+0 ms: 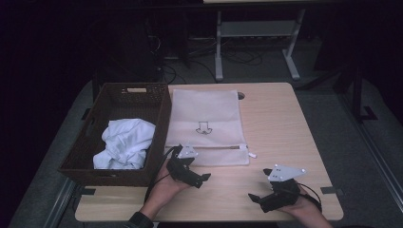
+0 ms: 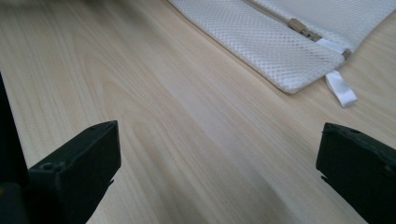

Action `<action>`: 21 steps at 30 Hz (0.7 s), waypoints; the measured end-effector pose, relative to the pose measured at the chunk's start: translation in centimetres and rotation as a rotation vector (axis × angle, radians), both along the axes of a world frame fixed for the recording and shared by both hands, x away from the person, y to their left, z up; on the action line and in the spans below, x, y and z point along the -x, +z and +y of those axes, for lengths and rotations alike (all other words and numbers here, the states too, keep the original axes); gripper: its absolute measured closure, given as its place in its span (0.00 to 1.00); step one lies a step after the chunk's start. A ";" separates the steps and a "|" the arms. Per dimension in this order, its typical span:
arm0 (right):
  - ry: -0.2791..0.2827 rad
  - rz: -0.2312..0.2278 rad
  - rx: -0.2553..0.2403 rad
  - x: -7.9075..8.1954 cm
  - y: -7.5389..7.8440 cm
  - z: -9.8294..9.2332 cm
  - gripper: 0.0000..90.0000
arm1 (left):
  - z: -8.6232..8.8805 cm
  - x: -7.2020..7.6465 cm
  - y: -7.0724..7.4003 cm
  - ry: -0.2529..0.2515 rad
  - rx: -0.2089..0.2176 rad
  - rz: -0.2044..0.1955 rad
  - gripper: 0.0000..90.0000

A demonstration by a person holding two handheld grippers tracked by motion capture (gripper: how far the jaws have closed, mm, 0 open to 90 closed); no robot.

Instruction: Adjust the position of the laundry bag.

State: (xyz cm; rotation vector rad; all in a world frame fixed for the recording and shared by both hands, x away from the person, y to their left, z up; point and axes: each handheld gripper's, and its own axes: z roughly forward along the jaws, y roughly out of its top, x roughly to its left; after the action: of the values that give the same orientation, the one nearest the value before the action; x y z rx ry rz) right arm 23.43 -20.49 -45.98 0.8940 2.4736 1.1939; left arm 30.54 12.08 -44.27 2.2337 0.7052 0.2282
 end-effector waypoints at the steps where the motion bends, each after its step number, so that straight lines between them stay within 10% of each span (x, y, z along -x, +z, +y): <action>1: -0.004 0.000 -0.005 0.0 0.1 -0.1 0.00 | -0.1 -0.1 0.1 0.002 -0.001 0.002 0.00; 21: 0.029 0.022 -0.019 -0.8 0.1 0.7 0.00 | -0.7 -1.9 1.0 0.023 0.003 -0.008 0.02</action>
State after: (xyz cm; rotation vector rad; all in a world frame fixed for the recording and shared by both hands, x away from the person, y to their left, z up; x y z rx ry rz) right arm 24.23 -19.79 -45.90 0.8837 2.5055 1.2251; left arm 32.48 11.35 -43.29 2.2213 0.7266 0.2474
